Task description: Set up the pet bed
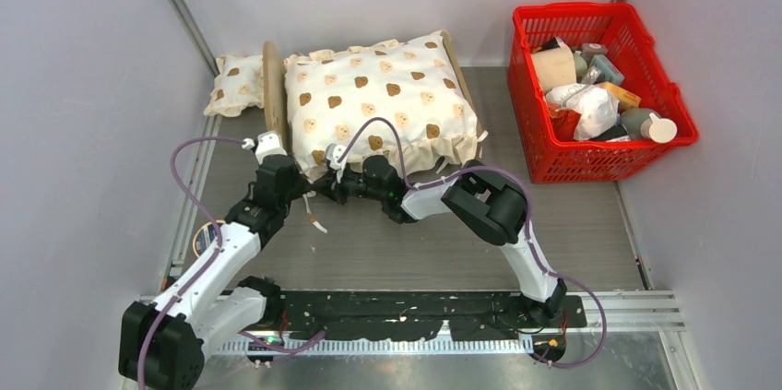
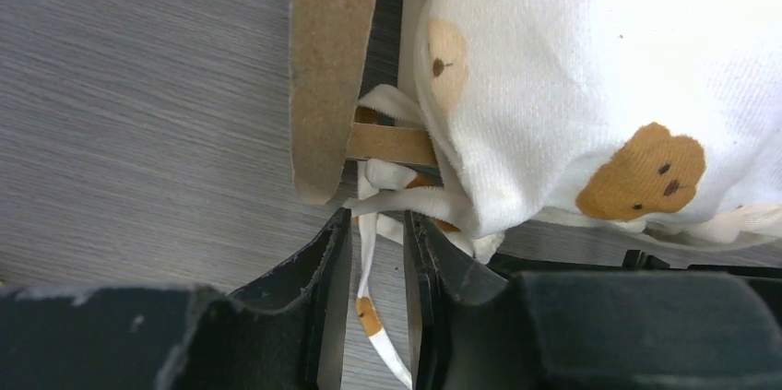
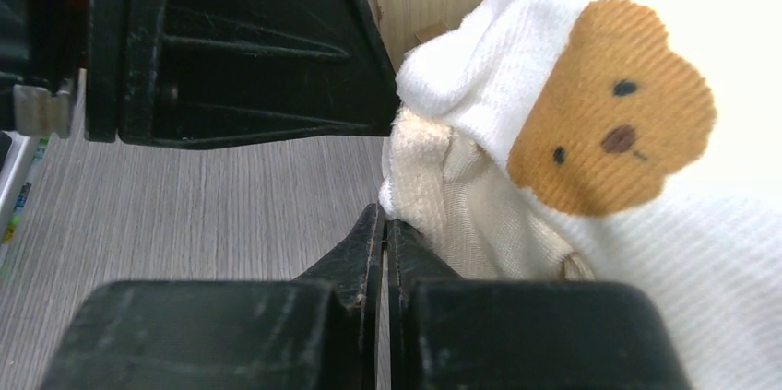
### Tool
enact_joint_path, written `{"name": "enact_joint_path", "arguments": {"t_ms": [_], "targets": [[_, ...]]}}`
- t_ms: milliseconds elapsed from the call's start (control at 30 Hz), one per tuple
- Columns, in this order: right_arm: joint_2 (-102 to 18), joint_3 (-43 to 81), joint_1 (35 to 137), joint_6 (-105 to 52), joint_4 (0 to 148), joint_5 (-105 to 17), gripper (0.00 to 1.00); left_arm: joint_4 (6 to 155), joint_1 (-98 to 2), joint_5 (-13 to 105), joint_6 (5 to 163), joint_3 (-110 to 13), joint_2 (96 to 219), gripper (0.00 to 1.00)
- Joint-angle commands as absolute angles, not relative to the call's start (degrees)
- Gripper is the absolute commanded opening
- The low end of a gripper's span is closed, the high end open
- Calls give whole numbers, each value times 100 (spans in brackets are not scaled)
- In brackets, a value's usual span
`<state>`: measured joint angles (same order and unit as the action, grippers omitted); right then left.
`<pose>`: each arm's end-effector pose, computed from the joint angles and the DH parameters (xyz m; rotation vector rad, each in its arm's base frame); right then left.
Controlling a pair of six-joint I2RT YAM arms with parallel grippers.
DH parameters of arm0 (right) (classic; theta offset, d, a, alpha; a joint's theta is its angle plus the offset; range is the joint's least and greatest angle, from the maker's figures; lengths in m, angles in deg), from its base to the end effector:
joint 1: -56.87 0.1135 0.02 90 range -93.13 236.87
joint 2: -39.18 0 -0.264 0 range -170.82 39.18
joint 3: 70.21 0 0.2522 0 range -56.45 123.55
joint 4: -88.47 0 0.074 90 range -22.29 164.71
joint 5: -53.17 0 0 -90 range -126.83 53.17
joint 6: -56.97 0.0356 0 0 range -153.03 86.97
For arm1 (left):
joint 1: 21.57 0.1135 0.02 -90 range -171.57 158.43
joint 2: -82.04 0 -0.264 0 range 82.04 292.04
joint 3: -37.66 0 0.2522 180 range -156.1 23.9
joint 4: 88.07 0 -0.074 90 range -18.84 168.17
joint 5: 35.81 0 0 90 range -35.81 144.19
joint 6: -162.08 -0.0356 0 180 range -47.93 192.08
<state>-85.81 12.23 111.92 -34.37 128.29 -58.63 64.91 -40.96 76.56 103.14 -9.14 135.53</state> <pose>0.2550 0.3880 0.1541 -1.0703 1.3408 1.0167 0.1954 -0.0544 0.2370 -0.4344 2.0663 -0.1031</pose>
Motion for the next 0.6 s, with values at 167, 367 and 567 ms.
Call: {"name": "enact_joint_path", "arguments": {"t_ms": [167, 367, 567], "targets": [[-8486, 1301, 11198, -3461, 13156, -5912, 5, 7426, -4104, 7570, 9689, -954, 13990, 30], [-8468, 1302, 11185, -3489, 13132, -5952, 5, 7663, -4108, 7222, 9550, -965, 14175, 9], [-8497, 1287, 11164, -3457, 13167, -6093, 5, 7627, -4131, 7027, 9658, -644, 13551, 0]]}}
